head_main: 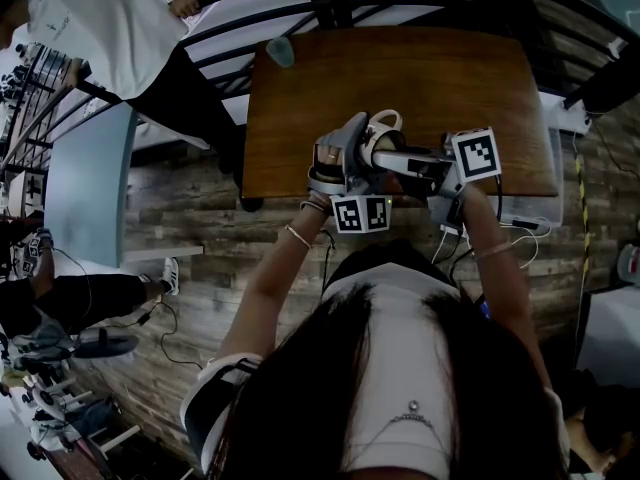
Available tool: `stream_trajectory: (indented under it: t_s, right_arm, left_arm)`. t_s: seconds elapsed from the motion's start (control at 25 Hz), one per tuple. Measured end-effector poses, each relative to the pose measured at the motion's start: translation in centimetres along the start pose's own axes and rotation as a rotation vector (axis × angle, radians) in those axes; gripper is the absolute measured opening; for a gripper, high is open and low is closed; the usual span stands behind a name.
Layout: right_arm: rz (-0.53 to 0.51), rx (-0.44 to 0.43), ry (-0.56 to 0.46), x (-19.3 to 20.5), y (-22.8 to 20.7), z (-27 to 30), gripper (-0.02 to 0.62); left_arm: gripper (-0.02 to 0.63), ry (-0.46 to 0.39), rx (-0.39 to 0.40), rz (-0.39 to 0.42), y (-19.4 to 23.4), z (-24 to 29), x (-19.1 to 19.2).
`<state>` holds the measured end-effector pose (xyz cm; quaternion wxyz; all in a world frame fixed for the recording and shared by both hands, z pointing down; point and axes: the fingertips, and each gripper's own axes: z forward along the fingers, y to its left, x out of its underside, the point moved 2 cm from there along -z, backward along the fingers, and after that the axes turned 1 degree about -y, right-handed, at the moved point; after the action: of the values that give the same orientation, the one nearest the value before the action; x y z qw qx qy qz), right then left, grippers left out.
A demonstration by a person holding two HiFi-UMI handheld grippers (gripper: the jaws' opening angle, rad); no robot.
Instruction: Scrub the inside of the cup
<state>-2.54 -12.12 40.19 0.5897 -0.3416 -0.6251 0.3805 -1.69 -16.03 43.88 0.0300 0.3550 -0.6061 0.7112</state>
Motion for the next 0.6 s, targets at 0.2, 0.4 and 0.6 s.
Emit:
stream_trajectory:
  t_s: [0.2,0.4,0.6]
  right_arm:
    - [0.078,-0.064,-0.06,-0.5,0.6,0.1,0.072]
    - [0.127,-0.097,-0.095,-0.7,1.0,0.0,0.072]
    - [0.087,-0.072,-0.059,-0.4,1.1,-0.1,0.072]
  left_arm:
    - [0.408,-0.007,-0.011,-0.006,0.5,-0.1,-0.1]
    - [0.408,-0.006,-0.023,-0.014,0.8,-0.1,-0.4]
    - [0.408,-0.003,-0.012,-0.014,0.6,-0.3,-0.6]
